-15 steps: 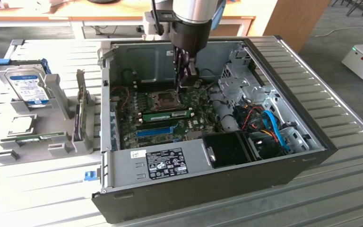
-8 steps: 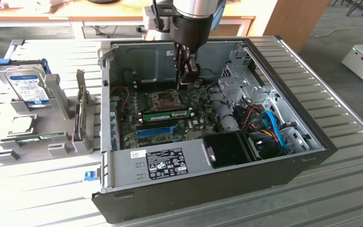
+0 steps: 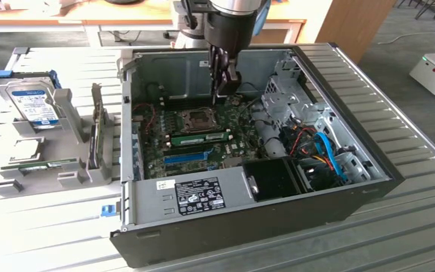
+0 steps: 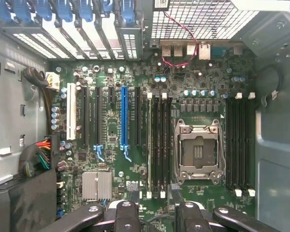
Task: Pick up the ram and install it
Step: 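Insert the ram into the slot, then press down the ram until it locks into place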
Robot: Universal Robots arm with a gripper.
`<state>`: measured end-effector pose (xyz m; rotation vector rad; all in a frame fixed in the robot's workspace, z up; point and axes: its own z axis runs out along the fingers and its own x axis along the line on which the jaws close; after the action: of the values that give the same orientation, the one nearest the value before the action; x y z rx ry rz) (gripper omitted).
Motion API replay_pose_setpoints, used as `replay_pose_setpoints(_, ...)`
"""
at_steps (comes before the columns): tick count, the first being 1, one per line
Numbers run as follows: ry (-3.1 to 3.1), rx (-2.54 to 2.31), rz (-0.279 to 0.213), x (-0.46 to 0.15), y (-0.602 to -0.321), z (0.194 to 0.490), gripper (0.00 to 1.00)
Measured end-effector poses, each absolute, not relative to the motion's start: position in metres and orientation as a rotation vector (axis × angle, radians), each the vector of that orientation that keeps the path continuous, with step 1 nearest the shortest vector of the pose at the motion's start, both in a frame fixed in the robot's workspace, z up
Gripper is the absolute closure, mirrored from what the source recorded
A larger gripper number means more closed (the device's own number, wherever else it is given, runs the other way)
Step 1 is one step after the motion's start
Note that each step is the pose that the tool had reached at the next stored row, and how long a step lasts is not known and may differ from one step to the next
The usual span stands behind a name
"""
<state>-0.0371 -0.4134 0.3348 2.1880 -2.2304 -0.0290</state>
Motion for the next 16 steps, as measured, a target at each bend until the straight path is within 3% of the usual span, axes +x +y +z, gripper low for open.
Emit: replay_pose_setpoints(16,-2.23,2.188,-0.029,-0.0371,-0.4134,0.3369,0.63)
